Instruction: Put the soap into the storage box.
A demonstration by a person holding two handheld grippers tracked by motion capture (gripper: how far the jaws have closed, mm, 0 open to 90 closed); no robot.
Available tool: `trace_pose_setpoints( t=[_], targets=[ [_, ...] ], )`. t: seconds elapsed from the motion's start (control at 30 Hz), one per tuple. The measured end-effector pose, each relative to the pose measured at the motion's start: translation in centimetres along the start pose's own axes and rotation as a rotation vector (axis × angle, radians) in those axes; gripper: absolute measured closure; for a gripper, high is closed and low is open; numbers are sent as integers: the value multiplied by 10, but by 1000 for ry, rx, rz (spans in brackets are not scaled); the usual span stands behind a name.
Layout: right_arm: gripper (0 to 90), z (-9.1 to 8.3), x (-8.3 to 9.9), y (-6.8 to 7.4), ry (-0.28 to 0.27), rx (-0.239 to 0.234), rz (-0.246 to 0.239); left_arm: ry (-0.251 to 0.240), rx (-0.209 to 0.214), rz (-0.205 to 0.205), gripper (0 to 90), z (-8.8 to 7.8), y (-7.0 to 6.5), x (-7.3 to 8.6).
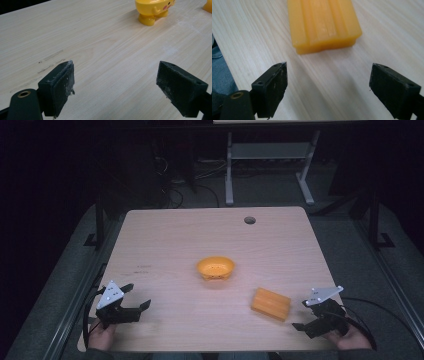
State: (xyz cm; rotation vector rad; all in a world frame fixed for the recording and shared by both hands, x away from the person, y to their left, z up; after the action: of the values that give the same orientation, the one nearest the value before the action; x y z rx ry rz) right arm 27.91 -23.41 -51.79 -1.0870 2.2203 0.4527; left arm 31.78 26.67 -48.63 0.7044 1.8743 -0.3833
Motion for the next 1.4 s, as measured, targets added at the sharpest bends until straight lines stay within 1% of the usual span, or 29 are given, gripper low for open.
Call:
trace_pose_setpoints(
  t=[0.03, 0.07, 0.17, 0.4, 0.53, 0.6, 0.67, 0.7, 0.83, 0.9, 0.93, 1.03, 1.07, 1.23, 1.3, 1.4],
  targets=[
    [145, 1, -5, -1, 5, -4, -15, -2, -1, -1, 143, 0, 0, 0],
    [145, 1, -5, -1, 5, -4, -15, -2, -1, -1, 143, 0, 0, 0],
    [145, 2, -13, -1, 12, -11, -32, -1, 0, -1, 143, 0, 0, 0],
    [145, 6, -24, -1, 15, -22, -45, -3, -1, -6, 143, 0, 1, 0],
    [144, 7, -28, -1, 13, -27, -52, -3, -1, -3, 143, 0, 1, 0],
    [144, 8, -34, 0, 8, -19, -59, -4, 0, -3, 143, 0, 1, 0],
    [144, 9, -36, 0, 10, -23, -68, -6, 0, -2, 143, 0, 1, -1],
    [144, 11, -39, 1, 15, -29, -70, 1, 1, 5, 143, -1, 2, 0],
    [144, 16, -44, 3, 26, -39, -87, 1, 1, 7, 143, -1, 2, 0],
    [144, 19, -47, 4, 27, -43, -84, 0, 3, 4, 143, -1, 2, 0],
    [144, 20, -48, 3, 29, -44, -98, 0, 1, 0, 143, -1, 2, -1],
    [143, 22, -50, 4, 28, -44, -96, 1, 4, 2, 143, -1, 1, -1],
    [143, 24, -53, 5, 30, -49, -109, 1, 4, 2, 143, 0, 1, -1],
    [143, 32, -57, 6, 46, -55, -128, -5, 5, -4, 143, 0, 1, -1],
    [144, 34, -59, 6, 47, -61, -130, -2, 4, 6, 143, 0, 2, -1],
    [143, 36, -60, 6, 54, -63, -138, -3, 4, 9, 143, 0, 2, -1]
  ],
)
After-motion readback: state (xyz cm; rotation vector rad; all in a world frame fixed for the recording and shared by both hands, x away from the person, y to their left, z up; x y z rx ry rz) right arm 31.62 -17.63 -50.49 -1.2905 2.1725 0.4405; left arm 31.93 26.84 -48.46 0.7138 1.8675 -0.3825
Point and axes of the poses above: each handheld gripper's, and its own axes: z roughly forward along the jaws, x roughly out of its underside, y roughly to its left, the point moved 9 cm from there along z, roughly forward along the jaws, and after that the axes turned 7 degrees about -y, right-handed, at the moved point
